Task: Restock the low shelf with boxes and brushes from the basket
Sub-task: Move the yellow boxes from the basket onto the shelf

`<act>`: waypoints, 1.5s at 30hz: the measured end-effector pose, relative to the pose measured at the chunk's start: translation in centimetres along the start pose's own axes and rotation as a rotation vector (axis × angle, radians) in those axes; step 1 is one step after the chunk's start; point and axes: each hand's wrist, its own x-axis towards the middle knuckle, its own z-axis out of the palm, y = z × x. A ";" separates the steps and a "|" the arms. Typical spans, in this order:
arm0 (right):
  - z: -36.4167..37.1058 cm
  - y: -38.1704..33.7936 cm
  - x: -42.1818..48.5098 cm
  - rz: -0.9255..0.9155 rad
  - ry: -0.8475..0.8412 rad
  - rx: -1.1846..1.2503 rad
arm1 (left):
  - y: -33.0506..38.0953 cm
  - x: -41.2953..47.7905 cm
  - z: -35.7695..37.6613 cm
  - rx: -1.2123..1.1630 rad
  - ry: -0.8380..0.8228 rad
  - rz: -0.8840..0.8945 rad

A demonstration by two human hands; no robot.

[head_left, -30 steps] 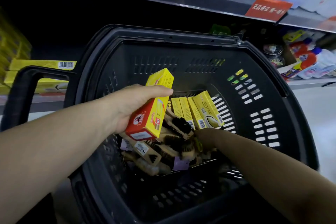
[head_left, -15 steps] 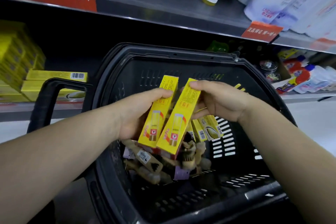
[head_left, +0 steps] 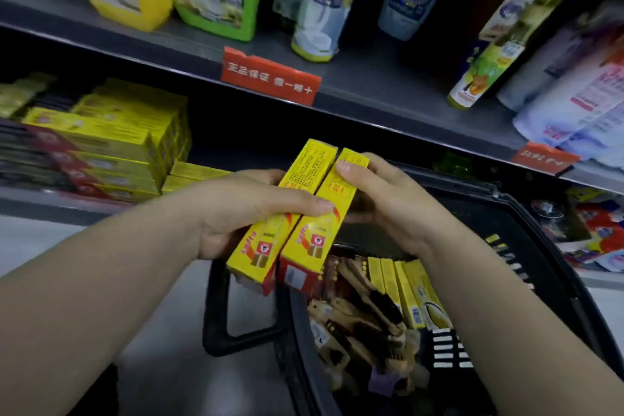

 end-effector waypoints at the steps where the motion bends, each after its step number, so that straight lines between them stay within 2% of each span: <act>1: 0.6 -0.6 0.6 -0.014 -0.033 -0.007 | 0.1 -0.6 -1.1 0.009 0.017 0.015; 6: 3.9 -2.4 3.3 -0.106 -0.302 0.012 | 0.5 -3.6 -5.9 -0.025 0.118 0.019; 8: 5.3 -2.6 4.3 -0.124 -0.341 -0.003 | 0.5 -4.2 -7.3 -0.011 0.186 0.004; 11: 7.2 -2.7 5.9 -0.121 -0.307 -0.138 | -0.5 -4.6 -10.7 -0.034 0.322 -0.055; 15: 9.3 -2.2 8.7 -0.059 -0.171 -0.239 | -3.2 -5.6 -15.9 -0.100 0.571 -0.145; 20: 11.8 -0.9 13.6 0.099 -0.016 -0.122 | -3.8 -7.0 -18.5 -0.230 0.799 -0.144; 24: 14.9 -1.0 17.5 0.043 0.026 -0.106 | -4.5 -6.5 -19.3 -0.305 0.864 -0.189; 28: 17.9 -1.2 21.2 -0.093 0.040 -0.326 | -5.1 -5.9 -19.9 -0.523 0.887 -0.223; 32: 20.3 -1.0 23.7 -0.142 -0.094 -0.542 | -5.6 -5.3 -20.4 -0.660 0.936 -0.185; 38: 21.5 0.8 25.0 -0.102 -0.255 -0.558 | -6.7 -3.8 -21.3 -0.710 0.995 -0.215; 45: 20.6 0.7 25.2 -0.103 -0.364 -0.524 | -7.1 -2.7 -21.8 -0.710 1.021 -0.208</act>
